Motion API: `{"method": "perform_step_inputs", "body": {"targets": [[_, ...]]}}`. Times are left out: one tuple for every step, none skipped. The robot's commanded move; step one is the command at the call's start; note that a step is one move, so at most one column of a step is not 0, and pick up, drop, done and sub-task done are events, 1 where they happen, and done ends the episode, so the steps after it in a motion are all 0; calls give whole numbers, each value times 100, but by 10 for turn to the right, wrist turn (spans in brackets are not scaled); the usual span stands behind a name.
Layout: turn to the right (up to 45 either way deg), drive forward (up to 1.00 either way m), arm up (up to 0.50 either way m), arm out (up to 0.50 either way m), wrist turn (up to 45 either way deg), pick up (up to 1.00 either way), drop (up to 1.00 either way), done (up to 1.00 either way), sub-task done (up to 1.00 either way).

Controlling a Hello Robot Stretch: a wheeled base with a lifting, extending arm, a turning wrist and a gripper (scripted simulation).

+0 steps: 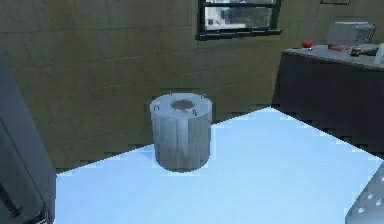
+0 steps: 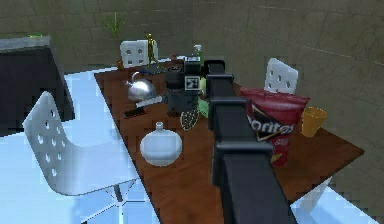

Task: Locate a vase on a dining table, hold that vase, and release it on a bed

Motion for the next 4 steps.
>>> {"method": "perform_step_inputs", "body": {"targets": [[0, 0, -26, 0, 0, 0, 0, 0, 0], [0, 0, 0, 0, 0, 100, 0, 0, 0], [0, 0, 10, 0, 0, 0, 0, 0, 0], [0, 0, 16, 0, 0, 0, 0, 0, 0]]}}
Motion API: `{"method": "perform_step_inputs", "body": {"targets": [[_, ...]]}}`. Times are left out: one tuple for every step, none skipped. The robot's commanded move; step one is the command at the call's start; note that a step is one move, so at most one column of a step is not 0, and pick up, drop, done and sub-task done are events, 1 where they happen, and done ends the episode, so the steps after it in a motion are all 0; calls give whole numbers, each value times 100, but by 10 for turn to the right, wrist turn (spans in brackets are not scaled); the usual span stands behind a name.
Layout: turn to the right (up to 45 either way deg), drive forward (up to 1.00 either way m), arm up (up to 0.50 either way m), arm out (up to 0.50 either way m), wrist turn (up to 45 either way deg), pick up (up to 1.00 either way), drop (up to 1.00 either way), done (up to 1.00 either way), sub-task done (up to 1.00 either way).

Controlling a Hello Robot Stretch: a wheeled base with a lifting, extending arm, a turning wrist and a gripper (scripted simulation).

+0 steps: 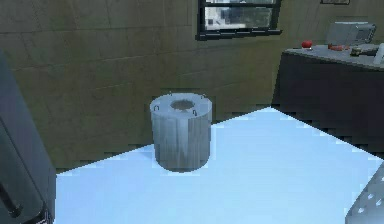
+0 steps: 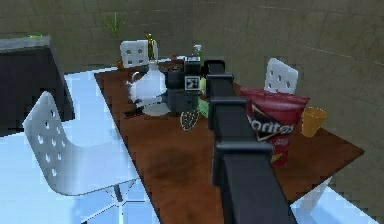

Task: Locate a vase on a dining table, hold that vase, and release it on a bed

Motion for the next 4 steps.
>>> {"method": "perform_step_inputs", "body": {"targets": [[0, 0, 0, 0, -450, 0, 0, 0, 0], [0, 0, 0, 0, -450, 0, 0, 0, 0], [0, 0, 0, 0, -120, 0, 0, 0, 0], [0, 0, 0, -30, 0, 0, 0, 0, 0]]}}
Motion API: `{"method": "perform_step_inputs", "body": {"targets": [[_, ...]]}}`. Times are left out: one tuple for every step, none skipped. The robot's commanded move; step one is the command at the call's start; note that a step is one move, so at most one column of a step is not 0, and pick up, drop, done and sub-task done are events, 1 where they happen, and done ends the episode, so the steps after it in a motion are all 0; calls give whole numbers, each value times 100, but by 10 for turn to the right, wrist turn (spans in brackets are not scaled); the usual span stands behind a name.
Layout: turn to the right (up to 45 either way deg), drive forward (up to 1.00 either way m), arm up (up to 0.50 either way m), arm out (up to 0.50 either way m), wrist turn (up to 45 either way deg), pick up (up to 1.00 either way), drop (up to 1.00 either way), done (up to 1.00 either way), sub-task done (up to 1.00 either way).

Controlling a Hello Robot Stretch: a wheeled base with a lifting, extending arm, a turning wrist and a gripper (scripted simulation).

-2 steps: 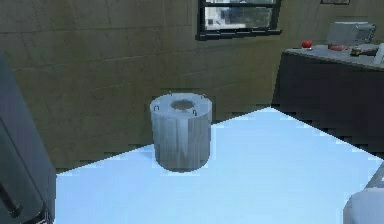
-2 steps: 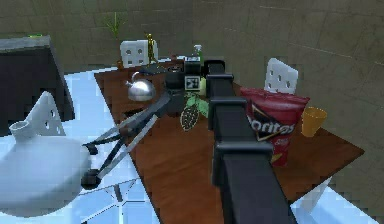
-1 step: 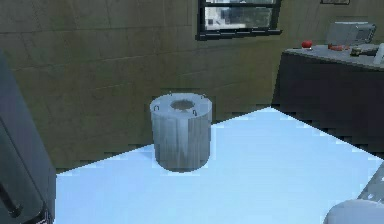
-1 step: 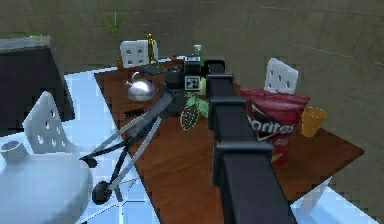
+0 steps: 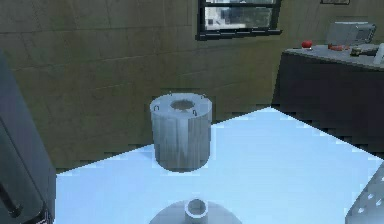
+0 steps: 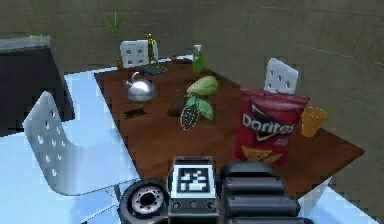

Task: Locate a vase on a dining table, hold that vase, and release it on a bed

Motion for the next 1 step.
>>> {"method": "perform_step_inputs", "body": {"targets": [[-450, 0, 0, 0, 0, 0, 0, 0, 0]]}}
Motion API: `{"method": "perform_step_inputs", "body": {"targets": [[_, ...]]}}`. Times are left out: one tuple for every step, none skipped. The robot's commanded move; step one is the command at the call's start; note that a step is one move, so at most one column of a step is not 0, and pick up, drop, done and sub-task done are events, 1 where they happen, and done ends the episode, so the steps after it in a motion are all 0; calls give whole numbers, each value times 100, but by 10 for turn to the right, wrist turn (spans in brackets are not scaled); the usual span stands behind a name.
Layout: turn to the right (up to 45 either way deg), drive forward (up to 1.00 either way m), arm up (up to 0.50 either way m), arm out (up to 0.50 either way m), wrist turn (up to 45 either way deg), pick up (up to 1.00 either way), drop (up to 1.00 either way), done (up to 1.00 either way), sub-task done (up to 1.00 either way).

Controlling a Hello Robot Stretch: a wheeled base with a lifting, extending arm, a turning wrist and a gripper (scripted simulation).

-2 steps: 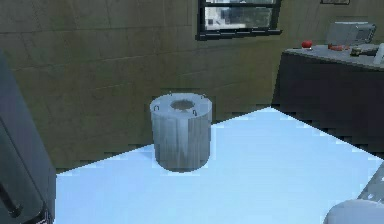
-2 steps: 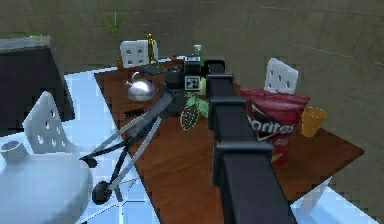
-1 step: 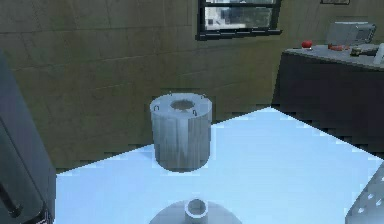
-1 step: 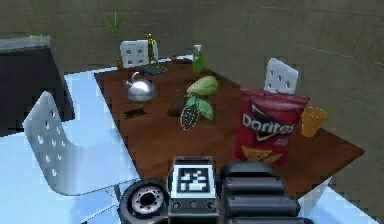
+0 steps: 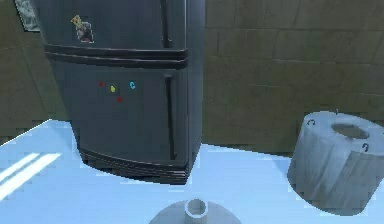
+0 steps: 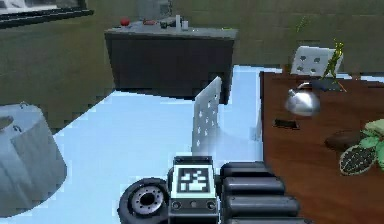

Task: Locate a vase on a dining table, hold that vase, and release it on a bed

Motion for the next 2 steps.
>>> {"method": "perform_step_inputs", "body": {"targets": [[-90, 0, 0, 0, 0, 0, 0, 0, 0], [0, 20, 0, 0, 0, 0, 0, 0, 0]]}}
